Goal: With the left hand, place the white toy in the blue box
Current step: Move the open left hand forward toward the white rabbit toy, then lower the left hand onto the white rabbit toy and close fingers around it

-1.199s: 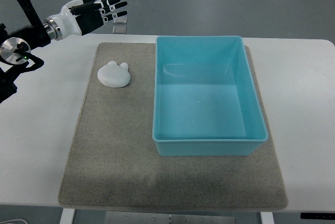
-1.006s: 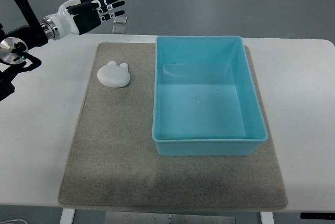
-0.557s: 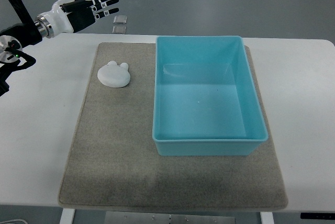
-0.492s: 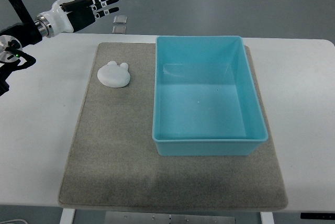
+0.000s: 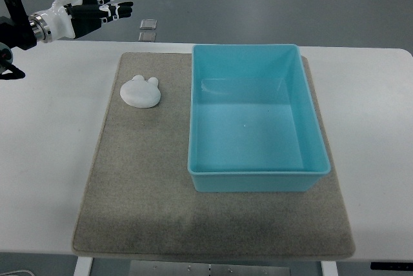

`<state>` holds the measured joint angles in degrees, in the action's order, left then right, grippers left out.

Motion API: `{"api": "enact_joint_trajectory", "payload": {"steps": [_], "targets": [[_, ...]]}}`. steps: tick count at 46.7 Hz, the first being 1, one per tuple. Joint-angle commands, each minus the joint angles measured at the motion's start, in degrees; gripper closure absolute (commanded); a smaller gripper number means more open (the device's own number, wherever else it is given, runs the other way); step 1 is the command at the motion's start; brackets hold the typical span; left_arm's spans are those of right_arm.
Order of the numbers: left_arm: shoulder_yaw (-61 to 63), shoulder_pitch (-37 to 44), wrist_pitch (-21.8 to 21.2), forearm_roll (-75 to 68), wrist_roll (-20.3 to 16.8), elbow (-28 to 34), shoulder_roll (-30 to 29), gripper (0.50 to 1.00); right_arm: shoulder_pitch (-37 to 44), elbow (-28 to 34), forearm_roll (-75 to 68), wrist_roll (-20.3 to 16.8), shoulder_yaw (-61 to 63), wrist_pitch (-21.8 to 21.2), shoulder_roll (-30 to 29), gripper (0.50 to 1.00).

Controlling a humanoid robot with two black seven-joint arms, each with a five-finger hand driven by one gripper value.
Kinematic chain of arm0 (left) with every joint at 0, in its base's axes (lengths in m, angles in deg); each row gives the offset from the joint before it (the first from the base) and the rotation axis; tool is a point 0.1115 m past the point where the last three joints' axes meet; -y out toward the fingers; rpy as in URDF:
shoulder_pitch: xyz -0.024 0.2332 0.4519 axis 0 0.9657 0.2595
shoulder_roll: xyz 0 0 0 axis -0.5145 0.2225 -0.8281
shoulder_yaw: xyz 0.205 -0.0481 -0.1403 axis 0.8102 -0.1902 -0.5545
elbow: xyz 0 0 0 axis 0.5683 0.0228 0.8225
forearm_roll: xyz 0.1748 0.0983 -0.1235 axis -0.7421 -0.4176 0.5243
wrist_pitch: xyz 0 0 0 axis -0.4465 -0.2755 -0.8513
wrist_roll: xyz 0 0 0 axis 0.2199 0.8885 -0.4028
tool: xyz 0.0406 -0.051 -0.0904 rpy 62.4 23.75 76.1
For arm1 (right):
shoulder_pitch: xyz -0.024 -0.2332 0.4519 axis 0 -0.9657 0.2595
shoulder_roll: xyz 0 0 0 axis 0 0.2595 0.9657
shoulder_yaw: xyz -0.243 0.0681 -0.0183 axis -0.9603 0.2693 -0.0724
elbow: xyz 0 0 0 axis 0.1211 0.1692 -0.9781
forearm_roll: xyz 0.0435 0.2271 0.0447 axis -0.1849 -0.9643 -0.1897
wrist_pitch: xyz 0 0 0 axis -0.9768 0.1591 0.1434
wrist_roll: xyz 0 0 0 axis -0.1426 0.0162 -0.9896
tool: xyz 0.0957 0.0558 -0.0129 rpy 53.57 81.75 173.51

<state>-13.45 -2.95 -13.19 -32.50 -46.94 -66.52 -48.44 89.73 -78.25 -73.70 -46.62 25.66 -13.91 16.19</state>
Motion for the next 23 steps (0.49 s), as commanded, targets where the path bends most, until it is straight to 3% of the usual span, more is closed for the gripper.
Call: {"api": "enact_joint_trajectory", "payload": {"steps": [1,8,20,23], "targets": [[0.1,-1.1,0.0,-9.0,-4.6,-0.2,-0.5,0.504,0.0,0.0,0.0,0.0,0.0,0.0,0.0,0.564],[0.6,-1.6,0.0,-19.7,-9.8,-3.7,-2.4,0.501,0.0,0.0,0.0,0.0,0.0,0.0,0.0,0.564],[1.5,-0.7,0.0,-38.8,-10.2,-16.7,-8.0,0.501,0.0,0.1,0.0,0.0,0.0,0.0,0.0,0.564],[3.2,-0.2,-2.3,-41.4,-10.2,-18.7,-9.3,0.504,0.0,0.0,0.0,0.0,0.0,0.0,0.0,0.564]]}}
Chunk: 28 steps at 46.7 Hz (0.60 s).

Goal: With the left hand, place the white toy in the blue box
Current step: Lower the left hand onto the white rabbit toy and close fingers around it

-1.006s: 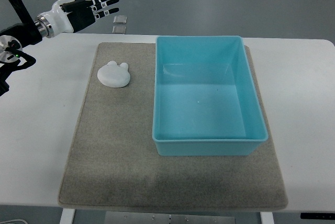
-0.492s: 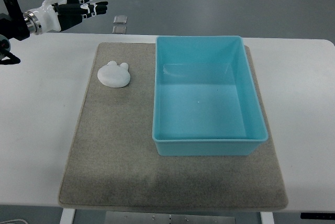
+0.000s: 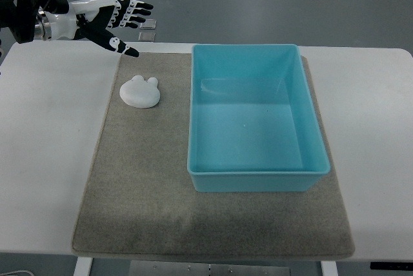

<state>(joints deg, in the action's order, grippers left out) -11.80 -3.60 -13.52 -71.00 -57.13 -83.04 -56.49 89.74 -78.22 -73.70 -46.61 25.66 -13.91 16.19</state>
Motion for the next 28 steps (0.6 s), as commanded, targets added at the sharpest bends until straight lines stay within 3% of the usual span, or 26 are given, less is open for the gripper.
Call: {"api": "enact_joint_trajectory", "payload": {"steps": [1,11,15,28], "targets": [[2.1,0.5,-2.7,-3.5,-0.1,-2.7,-1.5,0.501,0.0,0.0,0.0,0.0,0.0,0.0,0.0,0.564],[7.3,1.9,-12.7,-15.5,-6.5,-6.4,-3.4,0.504,0.0,0.1,0.0,0.0,0.0,0.0,0.0,0.564],[7.3,3.5,-15.9,-18.9,-7.2,-8.2,-3.5,0.504,0.0,0.1,0.0,0.0,0.0,0.0,0.0,0.564],[8.0,5.4,-16.9,-22.0,-7.2,-8.6,-2.5,0.506,0.0,0.0,0.0,0.0,0.0,0.0,0.0,0.564]]}}
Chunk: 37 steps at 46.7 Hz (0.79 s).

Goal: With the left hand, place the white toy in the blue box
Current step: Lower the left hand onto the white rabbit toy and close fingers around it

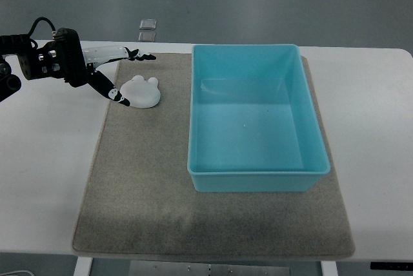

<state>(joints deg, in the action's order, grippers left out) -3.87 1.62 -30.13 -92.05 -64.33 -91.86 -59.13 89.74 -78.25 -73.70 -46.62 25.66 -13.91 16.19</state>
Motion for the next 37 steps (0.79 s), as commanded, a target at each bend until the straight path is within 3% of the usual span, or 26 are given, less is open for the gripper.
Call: {"api": "enact_joint_trajectory", "payload": {"steps": [1,6,17,24,27,32,37], "targets": [[0.1,0.2,-0.4,-1.2,0.1,0.4,0.4,0.508,0.0,0.0,0.0,0.0,0.0,0.0,0.0,0.564],[0.4,0.5,-2.0,-2.9,0.1,0.8,1.3,0.516,0.0,0.0,0.0,0.0,0.0,0.0,0.0,0.564],[2.8,1.9,-10.1,-7.6,0.1,1.1,3.1,0.516,0.0,0.0,0.0,0.0,0.0,0.0,0.0,0.564],[3.0,1.9,-11.4,-7.7,0.2,2.6,4.2,0.534,0.0,0.0,0.0,0.0,0.0,0.0,0.0,0.564],[3.0,1.9,-11.4,-7.7,0.2,3.6,5.2,0.602,0.0,0.0,0.0,0.0,0.0,0.0,0.0,0.564],[3.0,1.6,-11.4,-7.6,0.3,5.0,5.5,0.651,0.0,0.0,0.0,0.0,0.0,0.0,0.0,0.564],[3.0,1.4,-11.4,-7.6,0.4,5.5,5.6,0.773,0.0,0.0,0.0,0.0,0.0,0.0,0.0,0.564]]}}
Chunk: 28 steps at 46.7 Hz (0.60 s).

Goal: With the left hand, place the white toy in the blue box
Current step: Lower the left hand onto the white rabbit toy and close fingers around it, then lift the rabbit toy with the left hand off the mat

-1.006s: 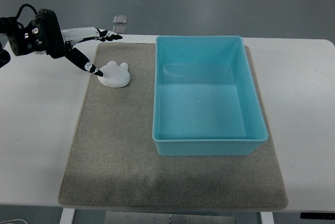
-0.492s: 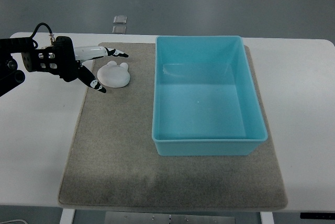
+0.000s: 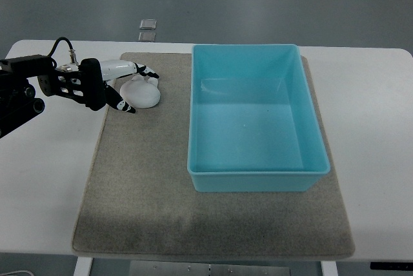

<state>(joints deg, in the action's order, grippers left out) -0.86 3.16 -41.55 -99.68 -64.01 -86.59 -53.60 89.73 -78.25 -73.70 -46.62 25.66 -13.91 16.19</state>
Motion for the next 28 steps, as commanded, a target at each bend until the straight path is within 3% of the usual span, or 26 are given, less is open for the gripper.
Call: {"api": "enact_joint_trajectory", "payload": {"steps": [1,4,8,28], "targets": [[0.0,-0.1,0.0,0.1,0.0,0.2,-0.1,0.801,0.0,0.0,0.0,0.0,0.0,0.0,0.0,0.564],[0.0,-0.1,0.0,0.1,0.0,0.2,0.0,0.902,0.0,0.0,0.0,0.0,0.0,0.0,0.0,0.564],[0.0,-0.4,0.0,0.1,0.0,0.2,-0.1,1.000,0.0,0.1,0.0,0.0,0.0,0.0,0.0,0.564],[-1.0,-2.3,0.2,1.5,0.0,-2.1,-1.5,1.000,0.0,0.0,0.0,0.0,0.0,0.0,0.0,0.564]]}}
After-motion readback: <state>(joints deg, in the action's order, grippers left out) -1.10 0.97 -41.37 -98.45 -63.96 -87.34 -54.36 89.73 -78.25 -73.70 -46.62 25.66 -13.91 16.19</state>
